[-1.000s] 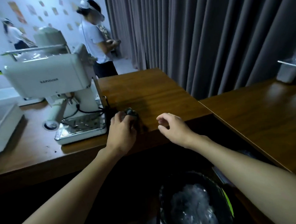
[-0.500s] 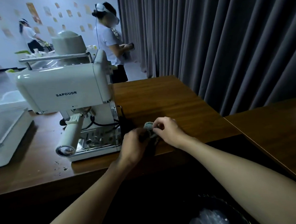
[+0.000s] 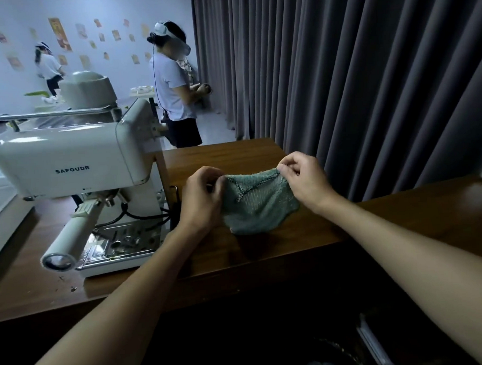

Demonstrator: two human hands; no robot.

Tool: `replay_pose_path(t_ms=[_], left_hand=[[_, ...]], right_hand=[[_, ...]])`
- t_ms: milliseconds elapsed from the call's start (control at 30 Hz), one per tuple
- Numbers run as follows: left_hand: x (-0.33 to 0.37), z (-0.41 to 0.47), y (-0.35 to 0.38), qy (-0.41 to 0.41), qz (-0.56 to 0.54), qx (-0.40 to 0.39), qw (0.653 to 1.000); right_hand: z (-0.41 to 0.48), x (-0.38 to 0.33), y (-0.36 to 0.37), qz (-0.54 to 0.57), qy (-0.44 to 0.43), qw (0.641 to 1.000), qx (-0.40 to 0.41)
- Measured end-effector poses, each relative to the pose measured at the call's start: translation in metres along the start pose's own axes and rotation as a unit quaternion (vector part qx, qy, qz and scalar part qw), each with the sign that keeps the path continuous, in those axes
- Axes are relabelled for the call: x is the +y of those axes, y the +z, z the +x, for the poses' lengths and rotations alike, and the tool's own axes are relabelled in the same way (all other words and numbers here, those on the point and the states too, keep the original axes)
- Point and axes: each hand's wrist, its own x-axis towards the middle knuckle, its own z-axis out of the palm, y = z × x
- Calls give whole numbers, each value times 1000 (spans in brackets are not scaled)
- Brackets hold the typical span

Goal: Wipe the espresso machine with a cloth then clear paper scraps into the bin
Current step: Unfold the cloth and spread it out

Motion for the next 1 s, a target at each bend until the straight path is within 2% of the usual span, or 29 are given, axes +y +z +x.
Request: replay_pose_path(t_ms=[233, 333, 500, 600, 767, 833, 933, 1000], left_hand=[[6, 7, -1, 0, 13, -53, 998], [2, 8, -1, -15, 50, -105, 993], [-12, 0, 7, -39, 187, -219, 957], [-12, -18, 28, -9, 113, -297, 948], [-20, -39, 53, -19, 78, -300, 951], [-24, -41, 56, -2, 135, -281, 950], [-24, -41, 61, 54, 273, -295, 914], [-23, -41, 65, 63, 258, -268, 926]], right_hand=[[7, 16, -13, 2, 4, 1000, -21], [8, 23, -12, -6, 14, 998, -54], [3, 27, -11, -119, 19, 971, -205], [-11, 28, -3, -103, 33, 956, -272], [-29, 39, 1, -55, 56, 948, -310], [-31, 44, -4, -72, 71, 942, -321], [-32, 51, -14, -118, 104, 924, -349], [-33, 57, -20, -199, 83, 901, -377]])
